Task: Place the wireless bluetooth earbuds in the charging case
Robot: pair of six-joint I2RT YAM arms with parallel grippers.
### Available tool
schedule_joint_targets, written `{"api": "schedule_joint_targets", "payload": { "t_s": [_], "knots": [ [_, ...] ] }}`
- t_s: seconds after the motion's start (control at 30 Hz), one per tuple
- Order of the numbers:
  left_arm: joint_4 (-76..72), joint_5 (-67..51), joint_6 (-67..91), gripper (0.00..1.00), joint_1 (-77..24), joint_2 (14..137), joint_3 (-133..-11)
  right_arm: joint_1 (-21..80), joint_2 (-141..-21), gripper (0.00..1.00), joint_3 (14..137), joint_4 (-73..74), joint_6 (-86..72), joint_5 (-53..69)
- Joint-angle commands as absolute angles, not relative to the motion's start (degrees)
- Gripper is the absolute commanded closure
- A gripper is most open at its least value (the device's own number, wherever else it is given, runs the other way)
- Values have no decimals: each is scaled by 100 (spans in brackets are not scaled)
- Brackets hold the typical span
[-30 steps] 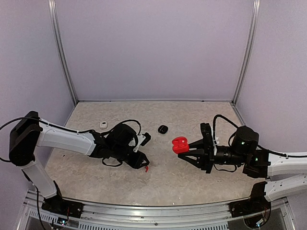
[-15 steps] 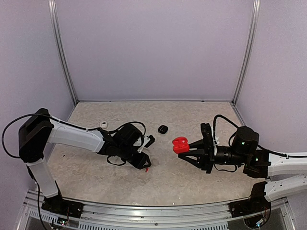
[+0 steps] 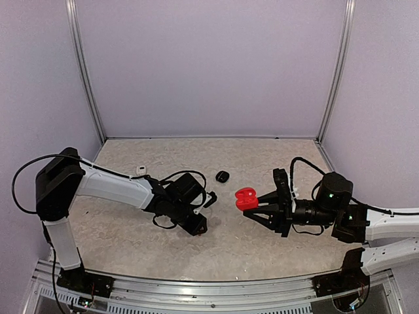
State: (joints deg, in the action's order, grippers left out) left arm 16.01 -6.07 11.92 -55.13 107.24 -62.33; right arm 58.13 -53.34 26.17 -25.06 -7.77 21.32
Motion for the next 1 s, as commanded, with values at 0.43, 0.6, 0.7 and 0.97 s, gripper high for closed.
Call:
{"api": "schedule_joint_targets", "payload": {
  "t_s": [0.43,0.6,0.7,0.97],
  "knots": [
    [1282,-386,1085,84,-5508,10322,-6165,5757,-5254,98,2575,-2550,-671,2017],
    [534,-481,1036,84,-5518,9436,-5886,5755,-5238,98,2515,-2869,-520,1959],
    [-161,-485,990,84,-5553,8676,-5635,5762,-5268,98,2468,-3174,-367,1977],
    [-1904,-282,736,83,-5868,7116,-5089,5756,-5448,99,2310,-4174,168,2022]
  ]
}}
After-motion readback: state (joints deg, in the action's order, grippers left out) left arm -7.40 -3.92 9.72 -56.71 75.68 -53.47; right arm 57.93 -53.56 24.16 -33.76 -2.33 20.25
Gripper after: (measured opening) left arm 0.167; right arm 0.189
